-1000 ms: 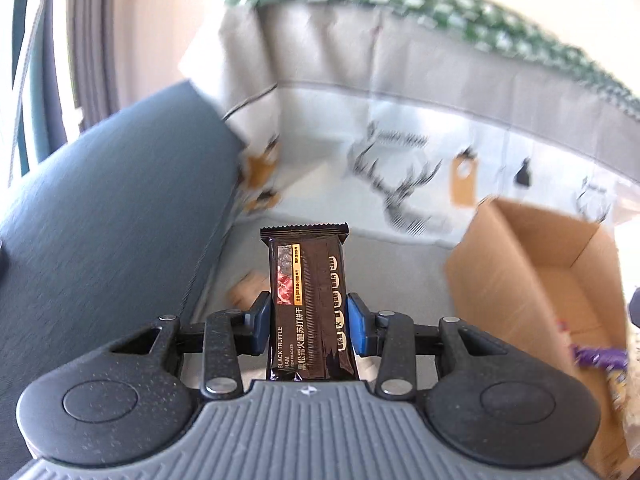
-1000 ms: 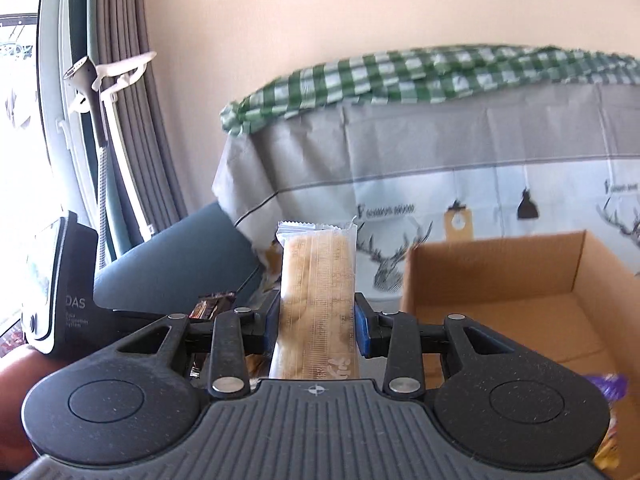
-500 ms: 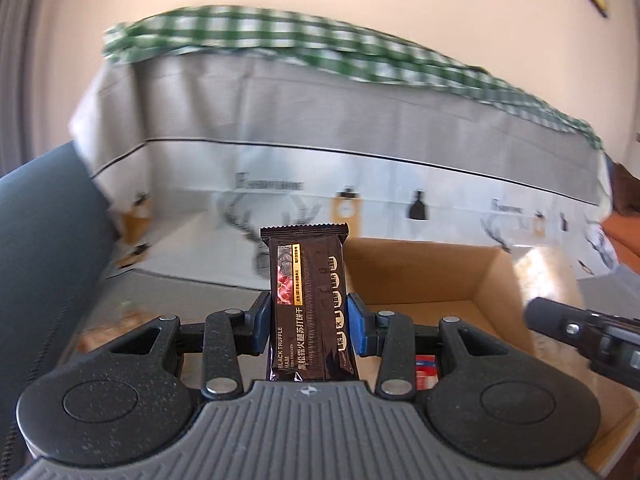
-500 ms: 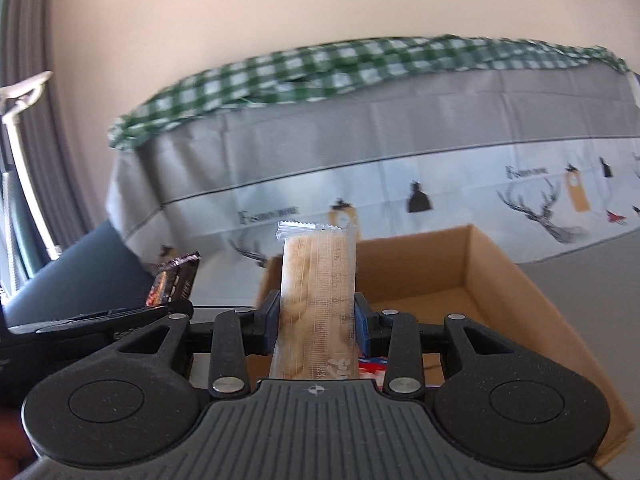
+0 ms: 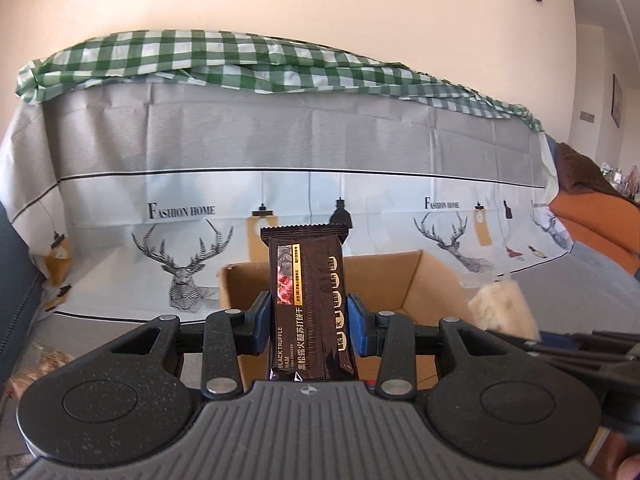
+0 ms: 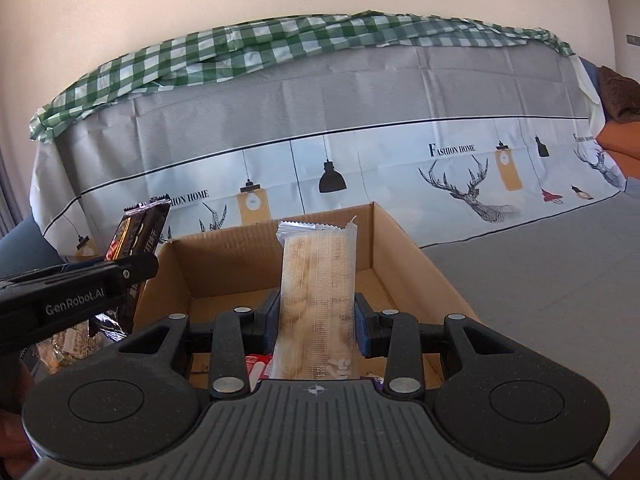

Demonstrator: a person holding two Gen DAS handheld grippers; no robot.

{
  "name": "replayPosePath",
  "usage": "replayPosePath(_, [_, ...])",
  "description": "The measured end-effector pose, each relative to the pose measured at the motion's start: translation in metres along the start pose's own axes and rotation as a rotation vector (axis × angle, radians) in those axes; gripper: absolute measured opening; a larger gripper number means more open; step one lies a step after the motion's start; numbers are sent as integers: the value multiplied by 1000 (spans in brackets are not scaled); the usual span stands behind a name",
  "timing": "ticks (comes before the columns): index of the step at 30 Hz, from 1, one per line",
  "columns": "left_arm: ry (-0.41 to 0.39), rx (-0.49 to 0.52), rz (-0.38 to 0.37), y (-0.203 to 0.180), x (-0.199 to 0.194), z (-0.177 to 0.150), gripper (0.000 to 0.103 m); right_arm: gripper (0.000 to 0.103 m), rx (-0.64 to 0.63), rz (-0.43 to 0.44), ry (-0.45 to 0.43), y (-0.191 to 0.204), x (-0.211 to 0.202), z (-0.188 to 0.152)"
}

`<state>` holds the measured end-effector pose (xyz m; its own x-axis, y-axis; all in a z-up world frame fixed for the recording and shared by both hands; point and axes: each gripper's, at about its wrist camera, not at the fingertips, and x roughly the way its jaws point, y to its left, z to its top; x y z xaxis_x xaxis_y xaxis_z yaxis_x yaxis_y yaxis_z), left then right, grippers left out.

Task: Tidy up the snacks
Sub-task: 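Lower both bars into the box and open both grippers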

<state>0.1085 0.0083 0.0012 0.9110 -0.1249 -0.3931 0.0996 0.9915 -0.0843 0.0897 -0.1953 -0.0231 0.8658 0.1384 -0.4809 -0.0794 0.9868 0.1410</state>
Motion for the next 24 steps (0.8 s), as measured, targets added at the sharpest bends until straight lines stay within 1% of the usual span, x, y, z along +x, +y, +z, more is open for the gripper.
replayPosePath(8, [6,-2,-26,-9,5,0,43,38,-17,4,7,3,2,-1])
replayPosePath(16, [7,-9,-28,-8,5,1,43,38,-26,6,-7,4,-1,-2])
replayPosePath(19, [13,-20,-42,-6,5,1,44,38,-30,12,-2,4,-1,-3])
replayPosePath(20, [18,-21,-47,-6,6,1,46,39,-30,11,-2,4,-1,-3])
replayPosePath(23, [9,-17,-48,-6,4,2,50,54,-31,0,-7,5,-2,-2])
replayPosePath(24, [7,-15,-49,-6,4,2,50,55,-29,-2,-6,5,-2,-3])
